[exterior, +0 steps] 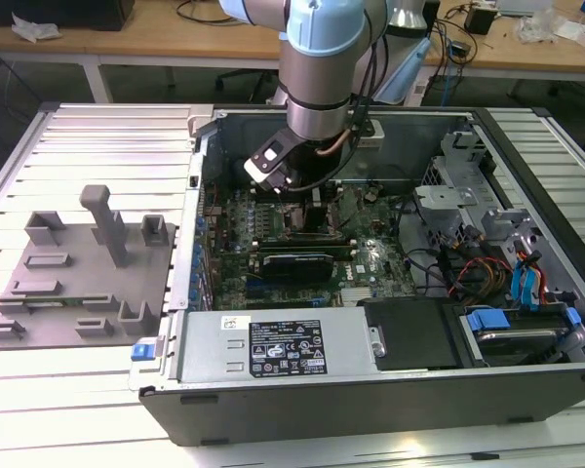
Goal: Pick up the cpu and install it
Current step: 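Place the cpu into insertion slot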
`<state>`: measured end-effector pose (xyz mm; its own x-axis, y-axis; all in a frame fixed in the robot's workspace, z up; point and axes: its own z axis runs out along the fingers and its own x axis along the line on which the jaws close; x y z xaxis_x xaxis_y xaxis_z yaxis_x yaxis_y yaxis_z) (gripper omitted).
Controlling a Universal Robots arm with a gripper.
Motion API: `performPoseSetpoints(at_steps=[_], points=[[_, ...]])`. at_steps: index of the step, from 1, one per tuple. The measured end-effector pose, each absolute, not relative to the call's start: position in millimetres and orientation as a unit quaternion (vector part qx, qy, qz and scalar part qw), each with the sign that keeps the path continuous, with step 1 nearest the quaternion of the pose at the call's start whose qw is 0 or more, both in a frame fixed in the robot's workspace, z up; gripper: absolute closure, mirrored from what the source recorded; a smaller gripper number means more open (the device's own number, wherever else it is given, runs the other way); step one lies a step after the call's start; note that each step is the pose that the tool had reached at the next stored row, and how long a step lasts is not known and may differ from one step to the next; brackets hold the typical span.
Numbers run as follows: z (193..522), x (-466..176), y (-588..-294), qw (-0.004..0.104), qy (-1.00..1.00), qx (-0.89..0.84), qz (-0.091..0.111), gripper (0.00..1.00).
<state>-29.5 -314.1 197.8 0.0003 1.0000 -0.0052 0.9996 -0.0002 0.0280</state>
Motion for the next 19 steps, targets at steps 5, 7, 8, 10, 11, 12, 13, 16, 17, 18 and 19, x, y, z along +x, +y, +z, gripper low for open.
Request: performPoseSetpoints(at_steps=[5,7,8,10,11,12,13,16,17,18,19], points=[[197.8,-28.1,-314.1,0.012,0.707,0.707,0.008,0.45],[197.8,-28.0,-314.1,0.012,0.707,0.707,0.008,0.45],[197.8,-28.0,-314.0,0.012,0.708,0.706,0.008,0.45],[197.4,-28.0,-314.1,0.012,0.708,0.706,0.008,0.45],[197.3,-28.0,-314.1,0.012,0.708,0.706,0.008,0.45],[197.2,-28.0,-314.0,0.012,0.708,0.706,0.008,0.45],[197.2,-28.0,-314.1,0.012,0.708,0.706,0.008,0.45],[196.6,-28.0,-314.1,0.012,0.708,0.706,0.008,0.45],[196.5,-28.0,-314.1,0.012,0.708,0.706,0.008,0.45],[196.4,-28.0,-314.1,0.012,0.708,0.706,0.008,0.45],[196.3,-28.0,-314.1,0.012,0.708,0.706,0.008,0.45]])
